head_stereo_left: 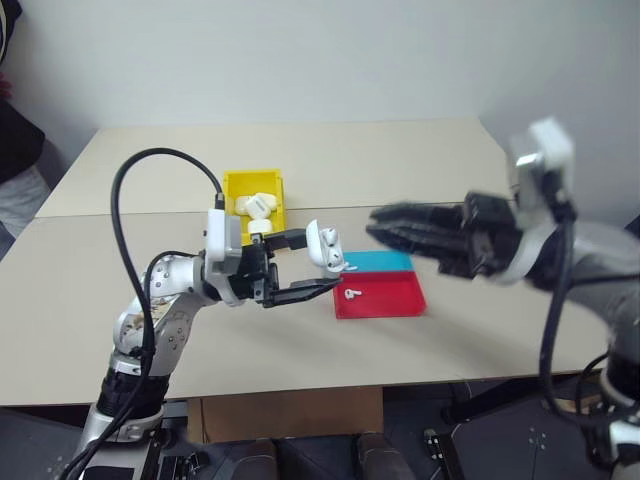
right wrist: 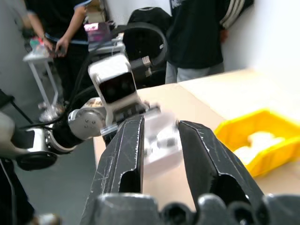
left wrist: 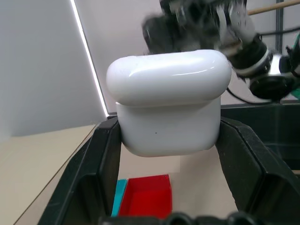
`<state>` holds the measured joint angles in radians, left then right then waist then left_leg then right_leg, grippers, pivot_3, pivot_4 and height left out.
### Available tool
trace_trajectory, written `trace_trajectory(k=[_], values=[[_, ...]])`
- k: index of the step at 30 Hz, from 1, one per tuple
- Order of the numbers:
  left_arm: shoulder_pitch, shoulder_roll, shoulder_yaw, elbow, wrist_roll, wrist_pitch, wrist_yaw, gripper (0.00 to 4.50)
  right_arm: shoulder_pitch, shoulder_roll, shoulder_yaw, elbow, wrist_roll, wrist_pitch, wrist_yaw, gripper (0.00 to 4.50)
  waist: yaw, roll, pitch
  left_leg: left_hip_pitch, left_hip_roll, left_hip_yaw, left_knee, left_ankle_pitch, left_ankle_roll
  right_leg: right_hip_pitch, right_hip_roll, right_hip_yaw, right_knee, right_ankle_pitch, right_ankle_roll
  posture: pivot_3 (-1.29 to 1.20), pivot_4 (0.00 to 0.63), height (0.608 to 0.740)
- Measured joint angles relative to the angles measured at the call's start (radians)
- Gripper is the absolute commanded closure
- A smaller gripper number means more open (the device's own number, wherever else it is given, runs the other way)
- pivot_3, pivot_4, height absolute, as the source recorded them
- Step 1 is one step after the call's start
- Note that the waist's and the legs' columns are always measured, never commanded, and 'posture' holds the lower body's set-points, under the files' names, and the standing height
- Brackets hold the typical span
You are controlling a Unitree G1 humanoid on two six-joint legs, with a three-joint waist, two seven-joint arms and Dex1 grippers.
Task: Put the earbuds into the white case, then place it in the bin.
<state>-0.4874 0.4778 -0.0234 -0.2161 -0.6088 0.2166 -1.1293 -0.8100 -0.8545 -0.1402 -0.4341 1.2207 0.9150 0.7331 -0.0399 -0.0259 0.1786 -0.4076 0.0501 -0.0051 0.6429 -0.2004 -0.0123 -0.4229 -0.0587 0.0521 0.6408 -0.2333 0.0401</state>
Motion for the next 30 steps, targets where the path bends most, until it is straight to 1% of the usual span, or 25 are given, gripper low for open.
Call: trace_trajectory(k=[1, 3, 4, 8, 10, 15, 20, 24, 30], values=[[-0.005, -0.004, -0.003, 0.006, 0.005, -0.001, -0.001, 1.72, -0.020, -0.003, 0.012, 0.010, -0.009, 0.004, 0.013, 3.82, 0.000, 0.000, 0.000, 0.000, 0.000, 0.000, 0.000, 0.000, 0.000, 0.000, 0.000, 0.000, 0.000, 0.000, 0.000, 0.00, 0.150, 0.740], [-0.019, -0.012, -0.008, 0.030, 0.022, -0.018, -0.006, 1.72, -0.117, -0.006, 0.095, 0.070, -0.064, 0.020, 0.079, 4.46, -0.002, 0.000, 0.000, -0.001, 0.000, 0.001, 0.000, 0.000, 0.000, -0.001, 0.000, 0.001, 0.000, 0.000, 0.000, 0.00, 0.150, 0.740], [-0.026, -0.016, -0.013, 0.040, 0.030, -0.025, -0.010, 1.72, -0.191, -0.005, 0.157, 0.114, -0.111, 0.036, 0.123, 4.46, -0.003, 0.000, 0.000, -0.001, 0.000, 0.002, 0.000, 0.000, 0.000, -0.001, 0.000, 0.002, 0.000, 0.000, 0.000, 0.00, 0.150, 0.740], [-0.034, -0.025, -0.020, 0.061, 0.057, -0.040, -0.015, 1.72, -0.324, 0.016, 0.280, 0.186, -0.230, 0.049, 0.210, 4.46, 0.000, 0.000, 0.000, -0.001, 0.000, 0.002, 0.000, 0.000, 0.001, -0.002, 0.000, 0.002, -0.001, 0.000, 0.000, 0.00, 0.150, 0.740], [-0.034, -0.028, -0.023, 0.069, 0.062, -0.043, -0.017, 1.72, -0.374, 0.052, 0.336, 0.208, -0.289, 0.050, 0.242, 4.46, 0.000, 0.000, 0.000, -0.002, 0.000, 0.002, 0.000, 0.000, 0.001, -0.002, -0.001, 0.002, 0.000, 0.001, -0.001, 0.00, 0.150, 0.740], [-0.033, -0.032, -0.024, 0.072, 0.072, -0.050, -0.018, 1.72, -0.433, 0.081, 0.431, 0.208, -0.415, 0.050, 0.295, 4.46, 0.003, 0.000, 0.000, -0.003, 0.000, 0.002, 0.000, 0.000, 0.001, -0.003, -0.001, 0.002, 0.000, 0.002, -0.004, 0.00, 0.150, 0.740], [-0.028, -0.034, -0.024, 0.072, 0.078, -0.067, -0.018, 1.72, -0.436, 0.108, 0.473, 0.202, -0.491, 0.049, 0.336, 4.46, 0.004, 0.000, 0.000, -0.003, 0.000, 0.002, 0.000, 0.000, 0.001, -0.003, -0.001, 0.002, 0.000, 0.003, -0.004, 0.00, 0.150, 0.740], [-0.023, -0.040, -0.024, 0.072, 0.078, -0.069, -0.017, 1.72, -0.436, 0.128, 0.477, 0.176, -0.525, 0.049, 0.357, 4.46, 0.003, 0.000, 0.000, -0.003, 0.000, 0.002, 0.000, 0.000, 0.001, -0.003, -0.001, 0.002, 0.000, 0.003, -0.004, 0.00, 0.150, 0.740], [-0.019, -0.044, -0.024, 0.071, 0.078, -0.070, -0.015, 1.72, -0.433, 0.121, 0.479, 0.160, -0.573, 0.045, 0.398, 4.46, 0.003, 0.000, 0.000, -0.002, 0.000, 0.002, 0.000, 0.000, 0.001, -0.003, -0.001, 0.002, 0.001, 0.003, -0.004, 0.00, 0.150, 0.740]])
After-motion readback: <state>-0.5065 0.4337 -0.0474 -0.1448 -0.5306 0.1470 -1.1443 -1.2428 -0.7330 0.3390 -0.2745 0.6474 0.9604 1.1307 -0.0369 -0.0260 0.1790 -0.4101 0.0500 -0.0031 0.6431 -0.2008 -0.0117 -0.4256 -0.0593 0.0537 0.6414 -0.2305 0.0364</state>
